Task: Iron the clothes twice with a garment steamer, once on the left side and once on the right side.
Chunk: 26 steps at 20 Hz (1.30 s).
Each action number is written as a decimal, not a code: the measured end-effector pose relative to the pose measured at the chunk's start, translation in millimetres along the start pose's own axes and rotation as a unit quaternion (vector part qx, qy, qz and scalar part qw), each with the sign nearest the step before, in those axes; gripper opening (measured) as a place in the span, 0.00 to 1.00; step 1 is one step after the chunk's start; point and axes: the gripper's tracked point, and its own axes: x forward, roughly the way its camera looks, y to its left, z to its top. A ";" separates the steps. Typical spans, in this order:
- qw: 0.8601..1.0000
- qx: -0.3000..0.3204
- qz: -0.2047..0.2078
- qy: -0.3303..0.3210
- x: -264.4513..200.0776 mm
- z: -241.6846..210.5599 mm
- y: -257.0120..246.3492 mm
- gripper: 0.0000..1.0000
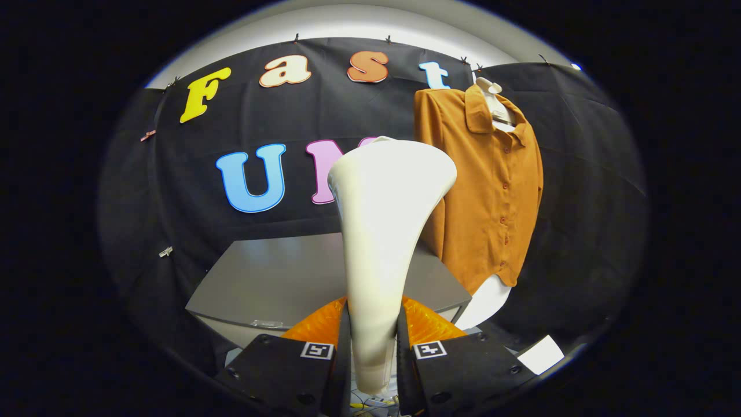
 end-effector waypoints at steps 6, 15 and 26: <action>0.999 0.021 -0.029 -0.026 -3.5 22.2 -67.1 0.35; 0.998 0.025 -0.028 -0.043 52.6 60.8 -169.1 0.35; 0.998 0.026 0.052 -0.021 130.1 82.1 -194.9 0.35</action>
